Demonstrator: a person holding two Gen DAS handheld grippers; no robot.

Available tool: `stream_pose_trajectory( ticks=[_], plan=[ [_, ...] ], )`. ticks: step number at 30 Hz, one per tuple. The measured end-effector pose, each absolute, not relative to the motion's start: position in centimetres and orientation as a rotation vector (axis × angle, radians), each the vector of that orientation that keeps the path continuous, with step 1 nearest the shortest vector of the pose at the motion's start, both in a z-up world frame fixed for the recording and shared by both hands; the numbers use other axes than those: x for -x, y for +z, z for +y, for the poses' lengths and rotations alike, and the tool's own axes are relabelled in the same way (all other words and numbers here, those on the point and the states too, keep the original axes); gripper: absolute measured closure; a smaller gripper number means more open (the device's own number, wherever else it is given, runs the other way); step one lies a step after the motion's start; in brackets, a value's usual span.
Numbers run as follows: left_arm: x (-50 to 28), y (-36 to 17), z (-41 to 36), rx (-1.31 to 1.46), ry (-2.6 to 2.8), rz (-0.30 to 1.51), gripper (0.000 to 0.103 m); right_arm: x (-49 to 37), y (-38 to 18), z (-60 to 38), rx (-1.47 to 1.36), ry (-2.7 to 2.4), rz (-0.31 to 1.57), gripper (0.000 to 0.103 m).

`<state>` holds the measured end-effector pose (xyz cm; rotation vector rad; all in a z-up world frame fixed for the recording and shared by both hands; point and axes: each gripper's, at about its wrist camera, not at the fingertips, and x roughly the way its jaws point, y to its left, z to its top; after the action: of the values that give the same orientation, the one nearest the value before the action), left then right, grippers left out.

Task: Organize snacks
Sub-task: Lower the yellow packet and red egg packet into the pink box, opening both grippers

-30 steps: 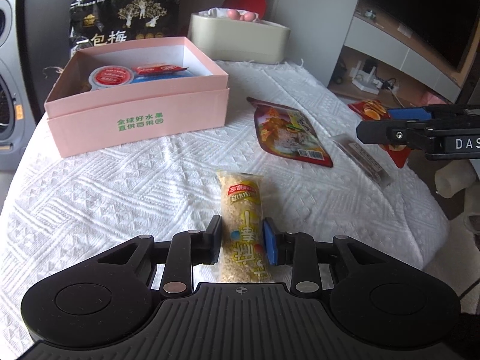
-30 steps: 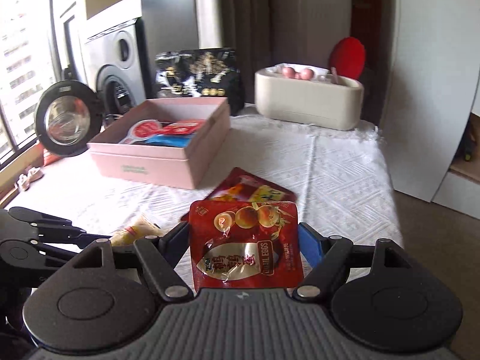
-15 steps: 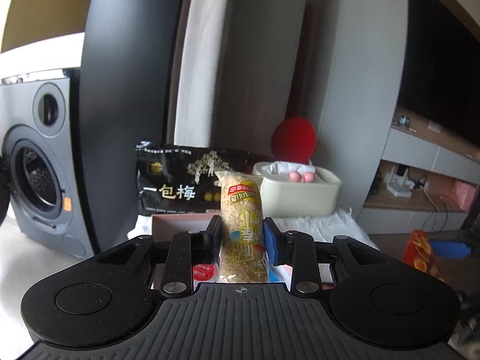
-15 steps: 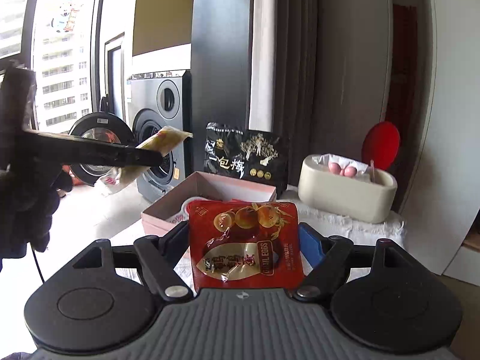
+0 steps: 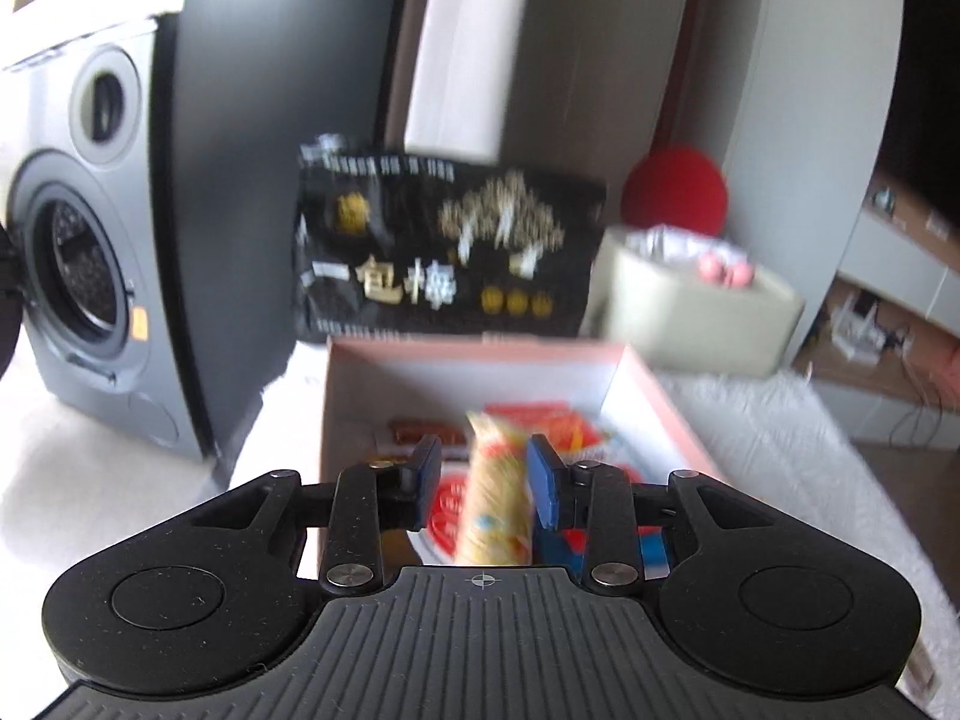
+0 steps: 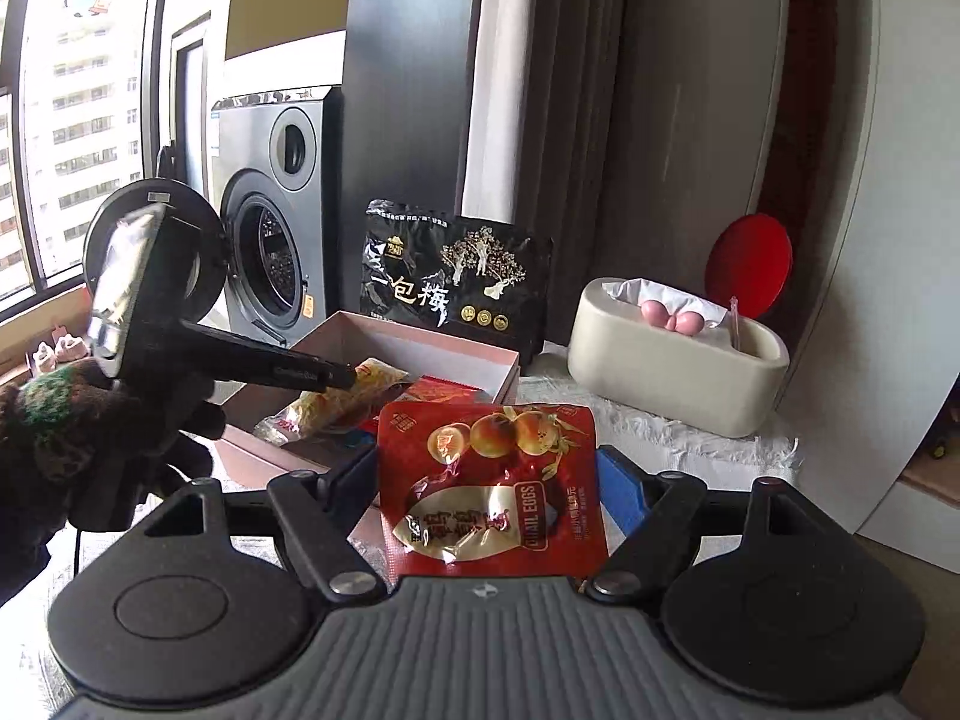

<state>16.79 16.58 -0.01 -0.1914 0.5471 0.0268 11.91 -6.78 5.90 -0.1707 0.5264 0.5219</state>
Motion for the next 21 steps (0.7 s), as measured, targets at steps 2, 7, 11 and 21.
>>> stream_pose_trajectory(
  ticks=[2, 7, 11, 21],
  plan=[
    [-15.1, 1.3, 17.1, 0.231, 0.028, 0.497, 0.067, -13.3, 6.2, -6.1, 0.15, 0.527, 0.526, 0.026],
    [-10.4, 2.2, 16.9, 0.306, -0.011, 0.51, 0.067, -17.6, 7.0, -2.7, 0.075, 0.575, 0.577, 0.026],
    [-8.3, 0.1, 15.1, 0.326, -0.082, 0.585, 0.067, -22.2, 6.9, 1.8, -0.006, 0.623, 0.632, 0.026],
    [-8.0, -4.3, 12.0, 0.287, -0.098, 0.742, 0.068, -24.7, 5.3, 2.4, 0.012, 0.613, 0.715, 0.024]
  ],
)
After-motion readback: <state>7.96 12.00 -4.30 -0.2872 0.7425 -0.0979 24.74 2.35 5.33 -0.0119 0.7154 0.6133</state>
